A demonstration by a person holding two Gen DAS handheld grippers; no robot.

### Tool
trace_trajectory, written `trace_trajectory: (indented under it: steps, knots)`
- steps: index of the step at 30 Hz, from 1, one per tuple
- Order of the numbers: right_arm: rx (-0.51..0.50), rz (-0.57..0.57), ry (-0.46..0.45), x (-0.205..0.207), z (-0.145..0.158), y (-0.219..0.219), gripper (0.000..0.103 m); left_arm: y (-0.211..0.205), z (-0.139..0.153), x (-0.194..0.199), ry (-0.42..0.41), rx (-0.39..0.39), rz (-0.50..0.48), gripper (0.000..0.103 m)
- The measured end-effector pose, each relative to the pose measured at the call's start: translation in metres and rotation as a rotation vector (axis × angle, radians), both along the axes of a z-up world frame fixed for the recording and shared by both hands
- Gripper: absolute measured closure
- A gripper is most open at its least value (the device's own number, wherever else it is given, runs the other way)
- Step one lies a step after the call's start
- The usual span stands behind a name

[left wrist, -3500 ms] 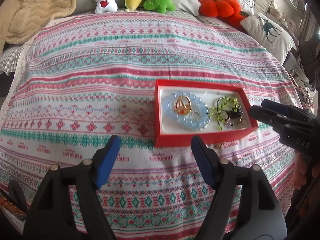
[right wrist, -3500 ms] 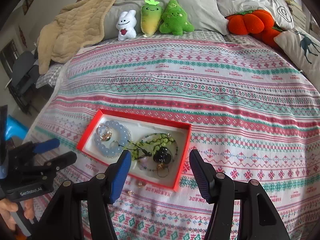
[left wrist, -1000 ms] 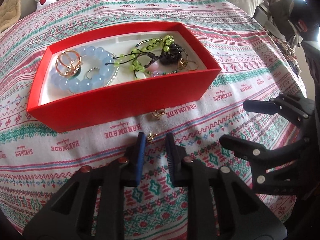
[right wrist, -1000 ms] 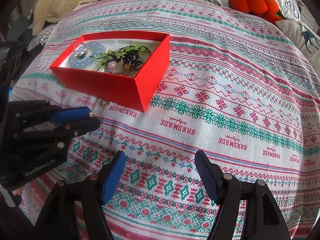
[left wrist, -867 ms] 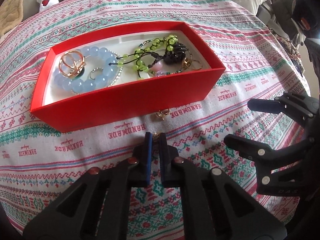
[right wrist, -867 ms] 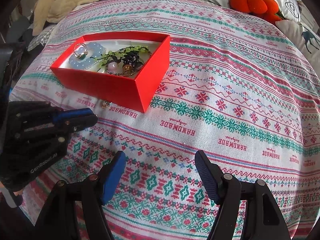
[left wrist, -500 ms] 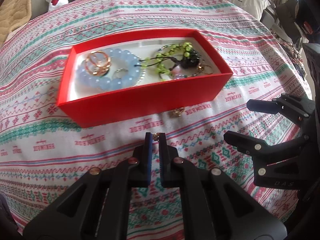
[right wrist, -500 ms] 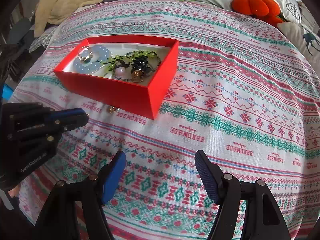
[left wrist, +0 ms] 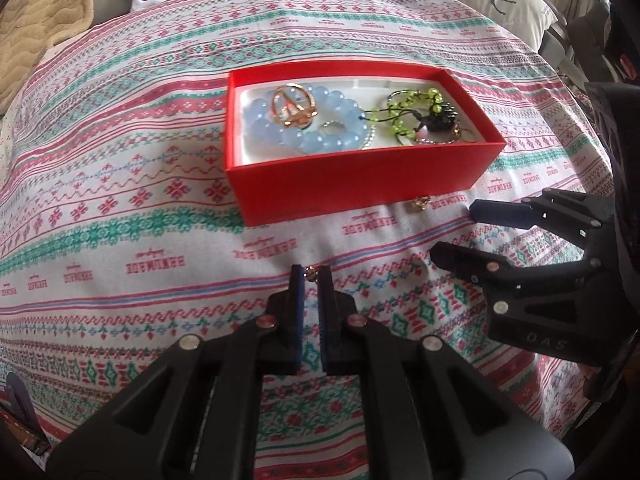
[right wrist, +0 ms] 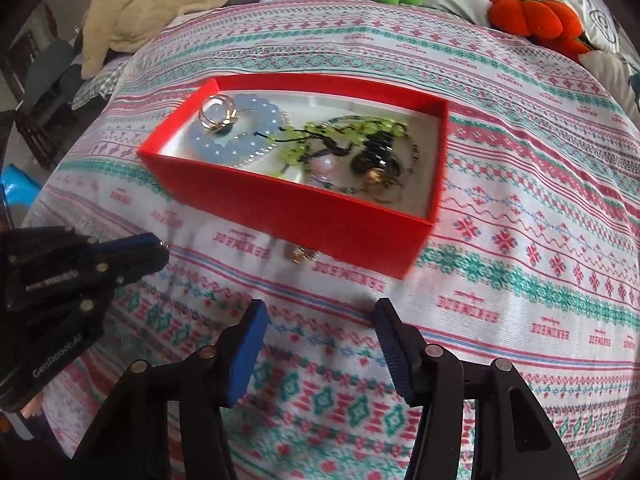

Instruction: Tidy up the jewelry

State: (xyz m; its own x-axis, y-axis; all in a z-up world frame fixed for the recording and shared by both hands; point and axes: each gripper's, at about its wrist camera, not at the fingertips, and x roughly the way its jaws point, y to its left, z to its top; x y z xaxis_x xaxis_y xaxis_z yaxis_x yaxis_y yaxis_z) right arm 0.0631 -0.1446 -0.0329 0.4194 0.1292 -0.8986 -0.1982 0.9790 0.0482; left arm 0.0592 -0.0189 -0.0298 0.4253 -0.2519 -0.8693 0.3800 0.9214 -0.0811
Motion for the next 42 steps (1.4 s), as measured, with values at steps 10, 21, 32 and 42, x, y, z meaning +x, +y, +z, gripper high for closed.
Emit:
trace_trajectory:
  steps: [10, 21, 32, 42]
  knots:
    - [-0.026, -0.094, -0.033, 0.02, -0.005, 0.021, 0.06, 0.025, -0.001, 0.0, 0.013, -0.003, 0.039, 0.096]
    - [-0.069, -0.178, -0.052, 0.026, -0.006, 0.018, 0.092, 0.032, 0.0, -0.002, 0.017, -0.007, 0.038, 0.096]
    - [-0.002, -0.137, -0.029, 0.013, -0.001, 0.004, 0.097, 0.032, -0.002, -0.004, 0.021, 0.002, 0.044, 0.096]
    - [0.038, -0.097, -0.018, -0.006, 0.005, -0.011, 0.095, 0.019, -0.005, 0.001, 0.026, 0.014, 0.037, 0.096]
